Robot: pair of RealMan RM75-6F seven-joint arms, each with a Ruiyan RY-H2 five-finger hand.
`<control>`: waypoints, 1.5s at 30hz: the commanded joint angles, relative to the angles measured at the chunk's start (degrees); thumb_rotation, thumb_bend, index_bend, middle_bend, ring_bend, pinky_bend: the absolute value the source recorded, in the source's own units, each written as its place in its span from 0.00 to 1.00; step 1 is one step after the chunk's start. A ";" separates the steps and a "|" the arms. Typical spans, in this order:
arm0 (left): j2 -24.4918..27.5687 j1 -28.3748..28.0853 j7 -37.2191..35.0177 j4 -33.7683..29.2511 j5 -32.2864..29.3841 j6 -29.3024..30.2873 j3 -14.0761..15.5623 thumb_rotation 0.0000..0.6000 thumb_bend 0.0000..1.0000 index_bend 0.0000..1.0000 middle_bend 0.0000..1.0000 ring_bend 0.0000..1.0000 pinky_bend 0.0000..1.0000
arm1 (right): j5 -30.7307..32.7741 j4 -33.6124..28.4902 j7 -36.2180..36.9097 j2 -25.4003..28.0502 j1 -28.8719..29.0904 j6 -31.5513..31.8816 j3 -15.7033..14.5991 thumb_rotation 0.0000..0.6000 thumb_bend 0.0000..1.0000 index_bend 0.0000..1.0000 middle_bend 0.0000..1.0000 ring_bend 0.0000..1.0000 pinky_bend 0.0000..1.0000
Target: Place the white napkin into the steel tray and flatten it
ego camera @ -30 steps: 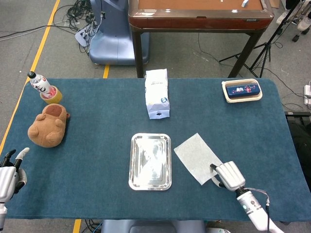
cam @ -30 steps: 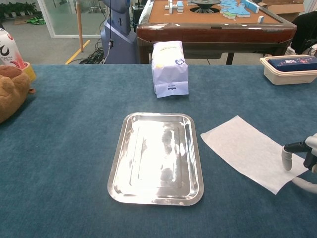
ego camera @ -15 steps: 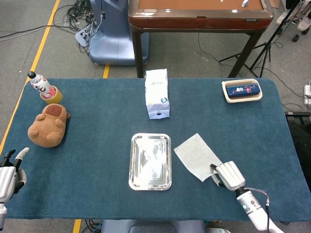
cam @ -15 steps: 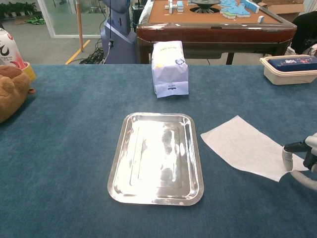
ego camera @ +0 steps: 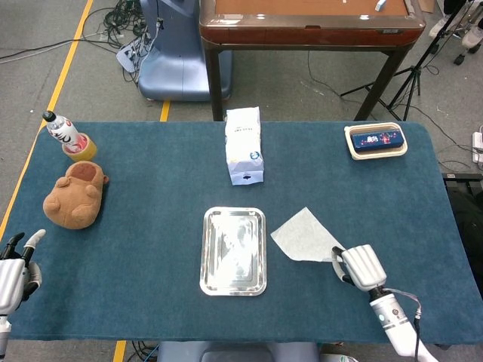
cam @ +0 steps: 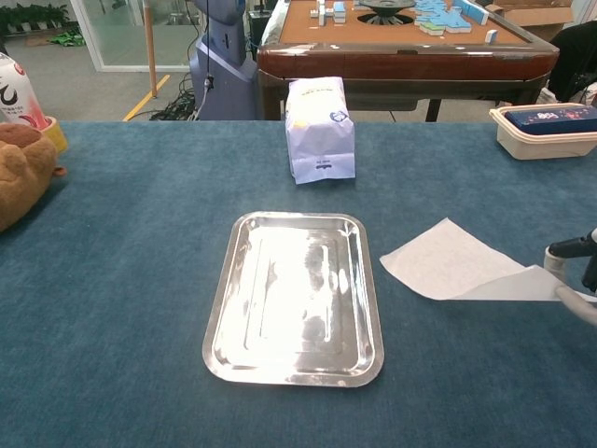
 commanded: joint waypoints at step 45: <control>0.33 -0.08 -0.18 -0.21 0.02 -0.43 0.21 1.00 0.00 0.15 0.14 0.11 0.34 | 5.83 -5.42 -3.50 -6.98 0.10 8.14 9.93 1.00 0.53 0.59 1.00 1.00 1.00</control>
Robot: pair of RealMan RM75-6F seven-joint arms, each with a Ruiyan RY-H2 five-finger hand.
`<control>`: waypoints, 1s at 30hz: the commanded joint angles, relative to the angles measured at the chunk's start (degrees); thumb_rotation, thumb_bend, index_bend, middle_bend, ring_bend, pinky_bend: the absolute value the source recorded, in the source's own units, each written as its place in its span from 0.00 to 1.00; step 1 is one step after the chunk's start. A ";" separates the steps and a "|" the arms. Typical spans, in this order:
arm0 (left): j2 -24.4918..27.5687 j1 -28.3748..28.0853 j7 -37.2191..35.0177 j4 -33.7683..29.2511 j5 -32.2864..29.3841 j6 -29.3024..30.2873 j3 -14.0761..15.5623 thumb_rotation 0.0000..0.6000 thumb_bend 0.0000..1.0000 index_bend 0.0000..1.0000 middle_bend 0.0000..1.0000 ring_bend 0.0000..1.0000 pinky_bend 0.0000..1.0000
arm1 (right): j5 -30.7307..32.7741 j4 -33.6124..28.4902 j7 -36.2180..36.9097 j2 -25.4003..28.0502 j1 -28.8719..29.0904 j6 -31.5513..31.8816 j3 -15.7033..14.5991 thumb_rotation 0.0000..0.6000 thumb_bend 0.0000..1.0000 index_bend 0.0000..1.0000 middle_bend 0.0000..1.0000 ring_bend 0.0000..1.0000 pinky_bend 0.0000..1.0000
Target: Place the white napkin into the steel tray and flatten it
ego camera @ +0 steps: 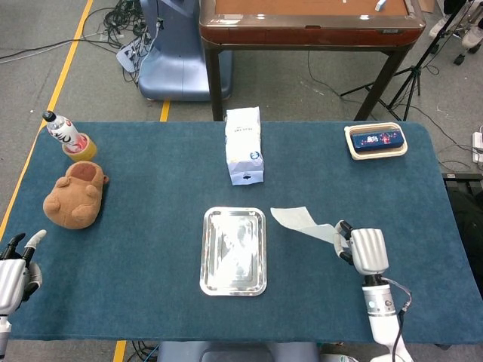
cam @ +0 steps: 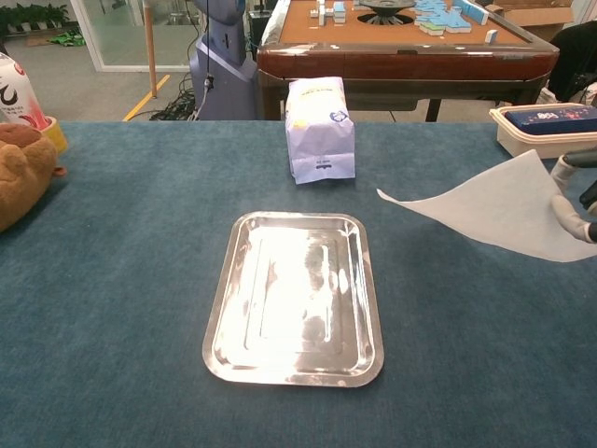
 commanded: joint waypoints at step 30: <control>0.30 0.18 -0.11 -0.32 0.32 0.28 0.16 1.00 0.00 0.15 0.14 0.11 0.34 | -3.69 -7.74 -7.21 -4.12 6.72 -4.02 -0.68 1.00 0.54 0.61 1.00 1.00 1.00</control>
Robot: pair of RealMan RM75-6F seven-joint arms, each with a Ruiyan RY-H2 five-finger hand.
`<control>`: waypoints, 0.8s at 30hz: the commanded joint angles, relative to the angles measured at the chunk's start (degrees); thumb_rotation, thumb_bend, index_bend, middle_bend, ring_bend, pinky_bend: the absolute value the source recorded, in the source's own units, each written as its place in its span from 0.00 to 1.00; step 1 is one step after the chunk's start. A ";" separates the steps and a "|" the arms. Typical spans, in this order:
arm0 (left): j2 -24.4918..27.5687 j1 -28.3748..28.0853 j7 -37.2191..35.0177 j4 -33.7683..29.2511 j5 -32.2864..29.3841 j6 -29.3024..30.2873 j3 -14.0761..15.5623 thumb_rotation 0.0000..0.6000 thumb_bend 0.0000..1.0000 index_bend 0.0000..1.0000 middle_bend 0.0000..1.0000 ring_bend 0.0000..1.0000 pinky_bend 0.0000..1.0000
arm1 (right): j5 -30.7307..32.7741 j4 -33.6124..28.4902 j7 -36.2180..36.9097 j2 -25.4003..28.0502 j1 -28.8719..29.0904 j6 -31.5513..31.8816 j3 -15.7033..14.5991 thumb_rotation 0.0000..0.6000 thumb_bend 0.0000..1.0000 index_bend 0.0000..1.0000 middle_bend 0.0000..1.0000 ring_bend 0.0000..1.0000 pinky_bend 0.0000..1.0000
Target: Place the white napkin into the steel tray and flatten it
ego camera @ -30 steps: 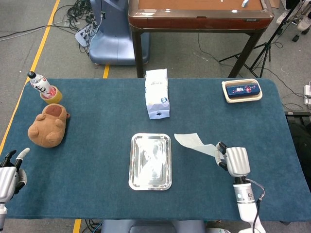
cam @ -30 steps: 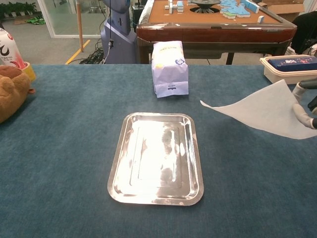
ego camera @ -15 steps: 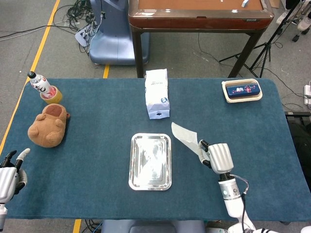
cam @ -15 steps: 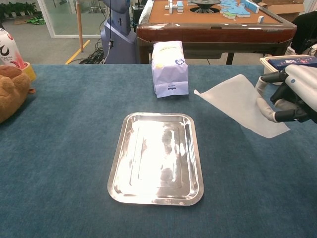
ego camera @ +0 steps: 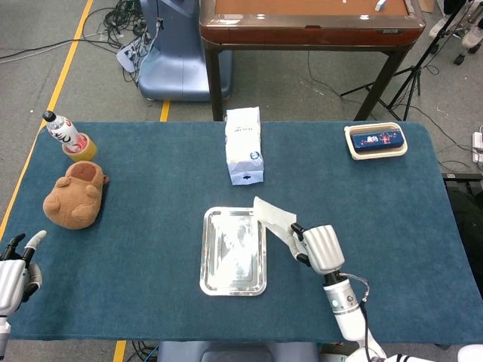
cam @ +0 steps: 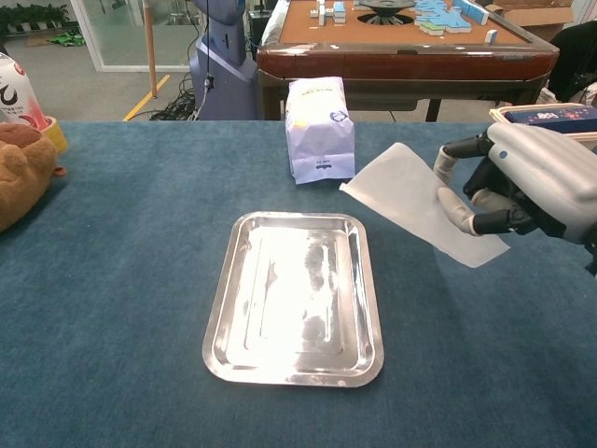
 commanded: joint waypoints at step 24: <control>0.30 0.16 -0.23 -0.28 0.20 0.26 0.04 1.00 0.00 0.15 0.14 0.11 0.34 | -3.55 -4.12 -3.66 -2.19 3.51 -3.17 -2.21 1.00 0.54 0.62 1.00 1.00 1.00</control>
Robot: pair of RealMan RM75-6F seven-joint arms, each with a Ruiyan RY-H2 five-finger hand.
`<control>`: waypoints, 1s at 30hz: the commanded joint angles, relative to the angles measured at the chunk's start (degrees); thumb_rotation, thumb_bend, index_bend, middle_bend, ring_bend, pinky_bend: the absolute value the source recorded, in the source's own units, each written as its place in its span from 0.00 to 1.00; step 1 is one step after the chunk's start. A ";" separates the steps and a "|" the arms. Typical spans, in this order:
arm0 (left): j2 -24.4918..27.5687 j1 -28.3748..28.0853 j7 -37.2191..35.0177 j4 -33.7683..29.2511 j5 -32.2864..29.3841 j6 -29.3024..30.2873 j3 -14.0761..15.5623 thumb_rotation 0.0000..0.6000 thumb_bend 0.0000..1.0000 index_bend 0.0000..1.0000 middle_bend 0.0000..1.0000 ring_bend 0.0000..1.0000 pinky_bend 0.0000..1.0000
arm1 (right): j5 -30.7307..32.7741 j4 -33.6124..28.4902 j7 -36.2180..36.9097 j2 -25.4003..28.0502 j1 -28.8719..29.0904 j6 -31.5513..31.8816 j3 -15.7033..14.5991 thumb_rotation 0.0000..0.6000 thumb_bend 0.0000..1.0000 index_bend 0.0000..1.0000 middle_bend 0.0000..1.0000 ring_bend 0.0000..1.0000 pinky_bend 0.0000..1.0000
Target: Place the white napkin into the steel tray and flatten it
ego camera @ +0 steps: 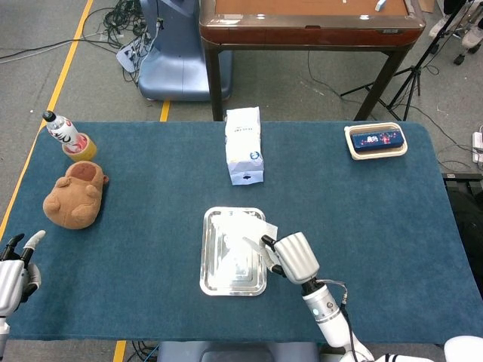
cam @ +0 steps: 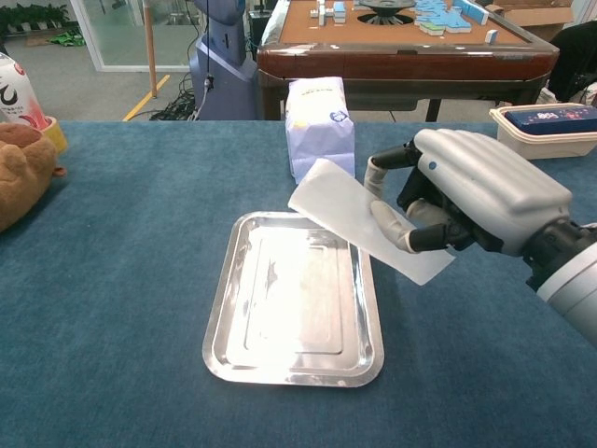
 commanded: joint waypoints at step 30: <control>0.29 -0.02 0.06 -0.30 -0.49 -0.44 -0.05 1.00 0.00 0.15 0.14 0.11 0.34 | 3.07 1.47 -4.71 -4.26 0.61 -1.62 0.18 1.00 0.54 0.62 1.00 1.00 1.00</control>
